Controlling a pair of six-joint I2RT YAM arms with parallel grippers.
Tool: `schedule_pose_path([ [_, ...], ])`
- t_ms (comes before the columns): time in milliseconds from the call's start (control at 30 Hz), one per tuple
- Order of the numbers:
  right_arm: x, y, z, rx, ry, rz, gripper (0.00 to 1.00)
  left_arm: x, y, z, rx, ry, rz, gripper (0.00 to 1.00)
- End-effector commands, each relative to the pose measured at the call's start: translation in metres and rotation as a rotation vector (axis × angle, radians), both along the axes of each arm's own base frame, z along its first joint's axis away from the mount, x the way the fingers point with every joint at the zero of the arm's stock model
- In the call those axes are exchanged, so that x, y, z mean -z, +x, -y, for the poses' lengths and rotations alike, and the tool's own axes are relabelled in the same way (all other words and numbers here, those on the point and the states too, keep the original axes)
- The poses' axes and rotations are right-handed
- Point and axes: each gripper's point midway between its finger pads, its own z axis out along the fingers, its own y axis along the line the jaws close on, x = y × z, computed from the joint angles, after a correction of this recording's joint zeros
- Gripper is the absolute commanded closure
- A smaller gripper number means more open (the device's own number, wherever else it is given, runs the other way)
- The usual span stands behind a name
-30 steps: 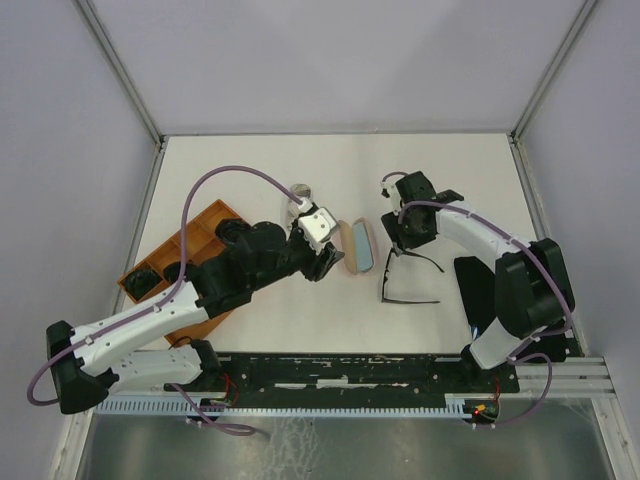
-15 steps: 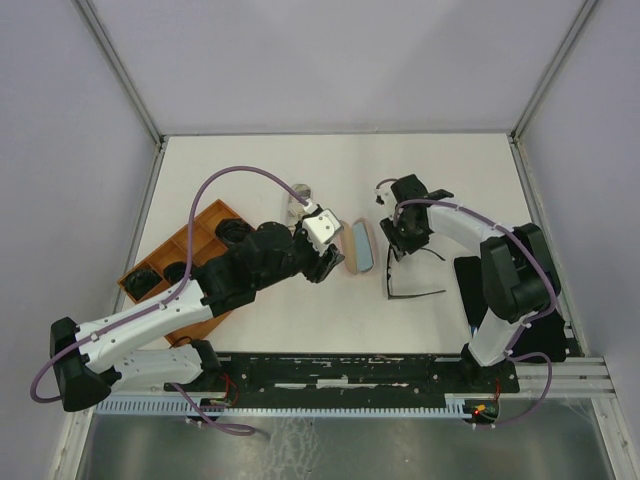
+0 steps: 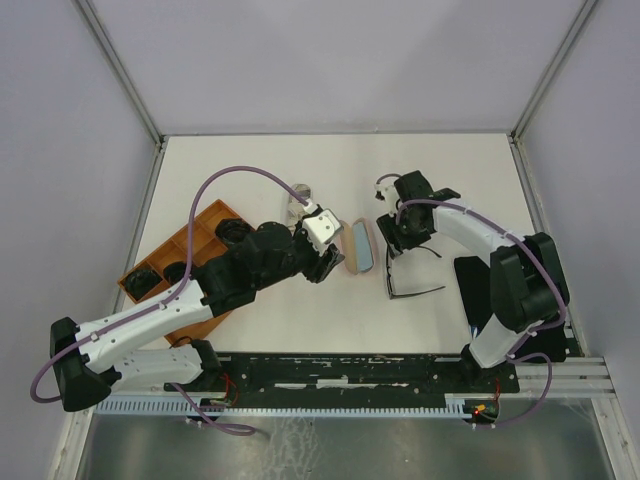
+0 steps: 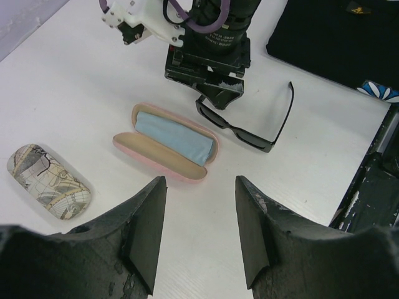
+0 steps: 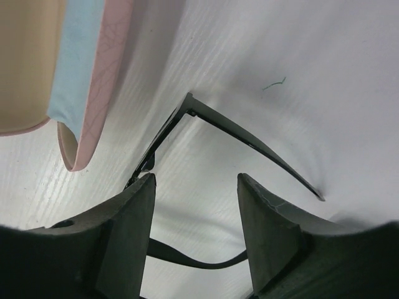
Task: Organize the sunglasses
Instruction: Adjust the sunglasses at the center of the board.
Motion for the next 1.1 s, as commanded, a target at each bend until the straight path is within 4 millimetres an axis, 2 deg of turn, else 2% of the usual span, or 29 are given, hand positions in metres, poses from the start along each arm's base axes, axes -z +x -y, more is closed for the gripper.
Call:
schedule_pose_path([
  [0,-0.035,0.02,0.002,-0.017,-0.003,0.126,0.35,-0.009,0.003,0.001,-0.014,-0.031,0.005,0.45],
  [233,-0.025,0.027,0.006,-0.095,-0.072,0.099,0.31,-0.007,0.001,0.004,0.005,-0.028,-0.003,0.45],
  [500,-0.001,0.024,0.011,-0.163,-0.136,0.023,0.29,0.001,-0.002,0.013,0.041,-0.015,-0.029,0.46],
  [800,0.003,0.031,0.007,-0.22,-0.131,0.068,0.27,0.004,-0.003,0.016,0.062,-0.006,-0.038,0.46],
  [933,0.005,0.029,0.004,-0.228,-0.117,0.053,0.3,0.003,-0.004,0.016,0.063,-0.008,-0.037,0.46],
  [1067,0.009,0.026,0.003,-0.229,-0.108,0.031,0.4,0.003,-0.004,0.016,0.063,-0.008,-0.035,0.46],
])
